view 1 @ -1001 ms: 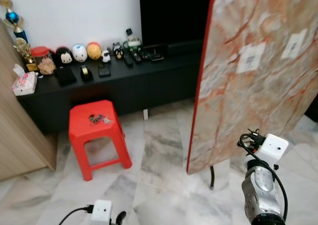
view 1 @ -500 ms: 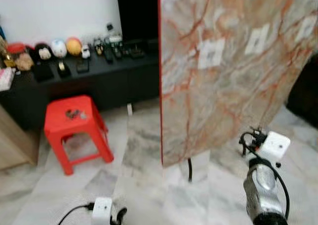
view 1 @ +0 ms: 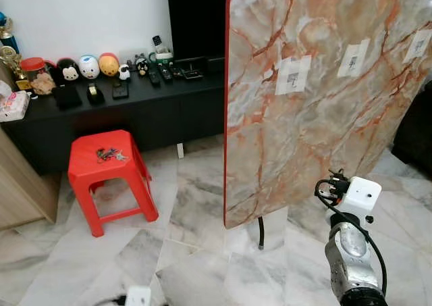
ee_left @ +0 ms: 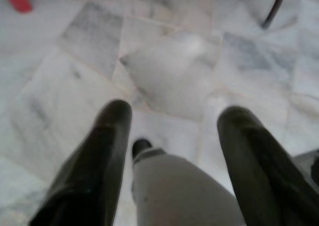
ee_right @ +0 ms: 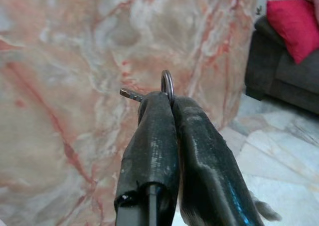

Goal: Hang keys on a hook

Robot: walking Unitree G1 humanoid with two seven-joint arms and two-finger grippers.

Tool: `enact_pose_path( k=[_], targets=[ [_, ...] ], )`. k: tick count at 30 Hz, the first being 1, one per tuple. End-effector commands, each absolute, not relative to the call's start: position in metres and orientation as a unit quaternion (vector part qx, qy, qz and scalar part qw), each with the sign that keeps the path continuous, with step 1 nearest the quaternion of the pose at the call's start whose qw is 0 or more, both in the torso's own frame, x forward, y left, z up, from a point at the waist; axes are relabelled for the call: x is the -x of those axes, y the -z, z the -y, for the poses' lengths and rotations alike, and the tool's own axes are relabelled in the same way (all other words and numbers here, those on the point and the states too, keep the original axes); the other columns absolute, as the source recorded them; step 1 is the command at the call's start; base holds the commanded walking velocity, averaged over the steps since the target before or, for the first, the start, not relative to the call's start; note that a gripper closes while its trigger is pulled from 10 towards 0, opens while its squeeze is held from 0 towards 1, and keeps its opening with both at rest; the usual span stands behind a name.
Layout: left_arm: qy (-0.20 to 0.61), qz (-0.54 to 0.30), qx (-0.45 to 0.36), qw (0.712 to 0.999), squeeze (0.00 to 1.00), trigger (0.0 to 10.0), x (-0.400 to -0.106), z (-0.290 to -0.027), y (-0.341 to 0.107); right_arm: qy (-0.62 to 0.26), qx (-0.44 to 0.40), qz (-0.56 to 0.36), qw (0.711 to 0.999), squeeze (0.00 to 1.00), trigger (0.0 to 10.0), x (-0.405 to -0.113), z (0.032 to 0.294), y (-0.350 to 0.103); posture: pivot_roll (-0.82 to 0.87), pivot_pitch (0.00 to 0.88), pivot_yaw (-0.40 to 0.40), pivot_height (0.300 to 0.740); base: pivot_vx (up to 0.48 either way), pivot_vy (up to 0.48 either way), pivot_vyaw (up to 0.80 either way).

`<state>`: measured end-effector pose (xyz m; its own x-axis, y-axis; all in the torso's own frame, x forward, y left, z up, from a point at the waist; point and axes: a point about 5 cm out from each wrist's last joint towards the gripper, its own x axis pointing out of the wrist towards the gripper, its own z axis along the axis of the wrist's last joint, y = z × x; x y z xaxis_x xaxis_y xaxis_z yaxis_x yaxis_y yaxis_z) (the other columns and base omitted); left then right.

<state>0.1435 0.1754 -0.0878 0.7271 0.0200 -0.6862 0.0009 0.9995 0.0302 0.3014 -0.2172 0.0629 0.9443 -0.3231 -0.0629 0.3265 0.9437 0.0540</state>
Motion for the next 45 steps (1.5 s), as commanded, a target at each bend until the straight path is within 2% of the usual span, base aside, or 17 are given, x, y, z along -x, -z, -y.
enact_pose_path(
  k=[1, 14, 45],
  targets=[
    [-0.028, -0.38, -0.009, 0.925, 0.0, 10.0, -0.138, -0.175, 0.091, 0.161, -0.025, -0.004, 0.987, 0.0, 10.0, -0.303, 0.22, -0.072, -0.02, 0.0, -0.042, 0.74, 0.0, 0.0, 0.0],
    [-0.04, -0.378, -0.007, 0.925, 0.0, 10.0, -0.137, -0.182, 0.09, 0.145, -0.022, 0.005, 0.989, 0.0, 10.0, -0.305, 0.212, -0.074, -0.01, 0.0, -0.048, 0.74, 0.239, 0.0, 0.14],
    [-0.032, -0.385, -0.011, 0.922, 0.0, 10.0, -0.133, -0.188, 0.092, 0.156, -0.034, 0.007, 0.987, 0.0, 10.0, -0.305, 0.212, -0.074, -0.01, 0.0, -0.04, 0.74, 0.3, 0.0, 0.0]
  ],
)
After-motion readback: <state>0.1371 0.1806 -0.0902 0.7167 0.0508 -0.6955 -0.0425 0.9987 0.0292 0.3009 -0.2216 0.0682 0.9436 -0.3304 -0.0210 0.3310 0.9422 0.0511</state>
